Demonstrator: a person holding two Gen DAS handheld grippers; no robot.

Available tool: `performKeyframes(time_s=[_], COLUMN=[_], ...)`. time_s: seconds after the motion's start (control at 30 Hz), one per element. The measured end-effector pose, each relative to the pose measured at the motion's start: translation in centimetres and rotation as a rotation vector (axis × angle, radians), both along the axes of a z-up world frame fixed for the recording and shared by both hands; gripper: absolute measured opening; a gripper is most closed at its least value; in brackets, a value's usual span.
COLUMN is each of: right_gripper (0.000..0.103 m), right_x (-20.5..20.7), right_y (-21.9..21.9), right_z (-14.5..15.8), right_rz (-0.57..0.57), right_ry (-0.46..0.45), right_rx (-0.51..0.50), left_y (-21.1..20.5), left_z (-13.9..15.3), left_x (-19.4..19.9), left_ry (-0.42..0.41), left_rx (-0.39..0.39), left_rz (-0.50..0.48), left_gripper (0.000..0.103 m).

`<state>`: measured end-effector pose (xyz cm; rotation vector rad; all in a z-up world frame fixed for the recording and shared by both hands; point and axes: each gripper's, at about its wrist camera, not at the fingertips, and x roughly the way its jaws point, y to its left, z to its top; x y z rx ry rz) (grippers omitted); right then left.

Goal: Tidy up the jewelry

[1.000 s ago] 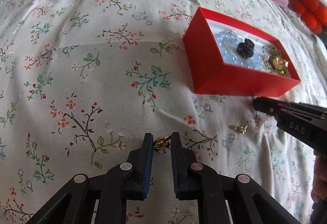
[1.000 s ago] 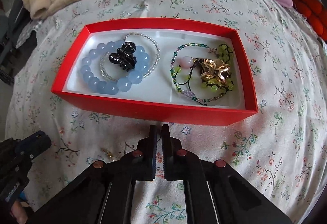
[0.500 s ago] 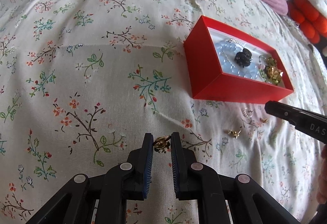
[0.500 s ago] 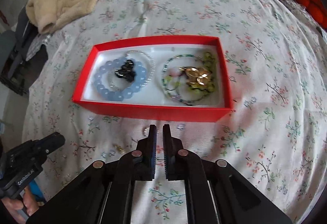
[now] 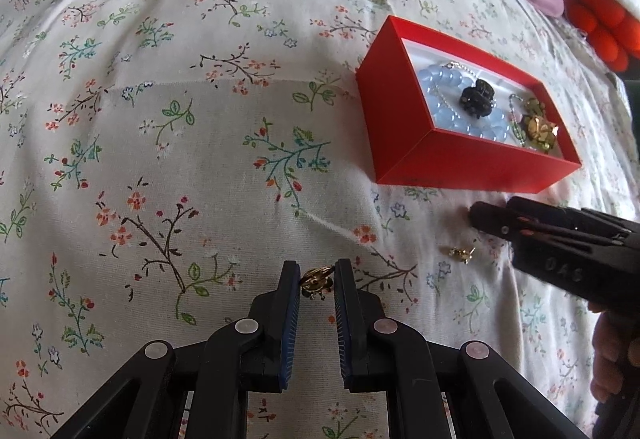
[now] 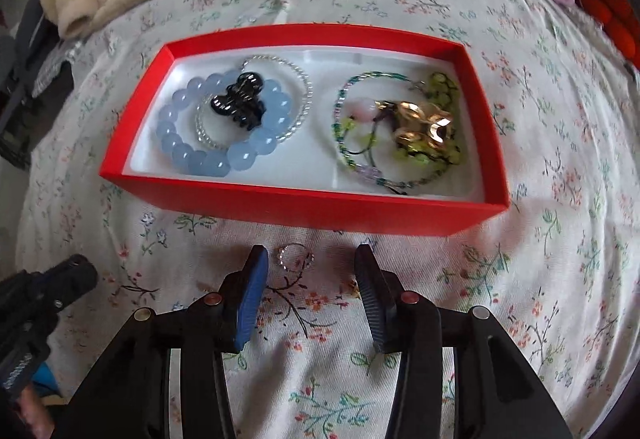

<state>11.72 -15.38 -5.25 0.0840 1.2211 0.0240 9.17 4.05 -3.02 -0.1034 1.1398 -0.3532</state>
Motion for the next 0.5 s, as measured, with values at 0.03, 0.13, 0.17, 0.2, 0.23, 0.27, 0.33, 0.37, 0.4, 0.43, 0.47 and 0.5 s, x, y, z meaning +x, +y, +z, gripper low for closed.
performKeyframes(time_s=[0.03,0.13,0.17,0.2,0.23,0.27,0.33,0.37,0.4,0.43,0.47,0.5], right_gripper=[0.048,0.045,0.043,0.039,0.034,0.031,0.024,0.022,0.021,0.021,0.021,0.021], right_x=[0.0,-0.1,-0.1,-0.1,-0.2,-0.2,-0.2,-0.2,-0.2,-0.3,-0.4,-0.3], right_y=[0.2,0.9,1.1,1.3,1.5,1.6,1.9,2.0,2.0,2.1,2.0,2.0], right_z=[-0.1,-0.3,-0.3,-0.3,-0.3,-0.3,-0.4,-0.4,-0.4,-0.3,-0.3,-0.3], right_rz=[0.006,0.03,0.039,0.049,0.061,0.069,0.081,0.085,0.086,0.087,0.086,0.084], right_ry=[-0.003,-0.014,-0.016,-0.017,-0.018,-0.017,-0.015,-0.015,-0.013,-0.014,-0.014,-0.013], right_rx=[-0.013,-0.053,-0.059,-0.063,-0.067,-0.065,-0.062,-0.06,-0.058,-0.06,-0.06,-0.057], left_y=[0.0,-0.2,-0.3,-0.4,-0.5,-0.6,-0.7,-0.7,-0.8,-0.8,-0.8,-0.8], left_z=[0.0,-0.1,-0.1,-0.1,-0.1,-0.1,0.1,0.1,0.2,0.2,0.2,0.1], left_x=[0.0,0.1,0.2,0.2,0.2,0.2,0.2,0.1,0.1,0.0,0.0,0.0], left_ry=[0.0,-0.002,-0.002,-0.002,-0.002,-0.002,-0.006,-0.009,-0.012,-0.013,-0.013,-0.012], left_rx=[0.001,0.01,0.014,0.017,0.018,0.018,0.019,0.02,0.023,0.024,0.024,0.025], left_rz=[-0.001,-0.005,-0.006,-0.005,-0.004,-0.004,-0.009,-0.01,-0.012,-0.014,-0.016,-0.017], left_gripper=[0.012,0.012,0.012,0.012,0.012,0.012,0.012,0.012,0.012,0.012,0.012,0.012])
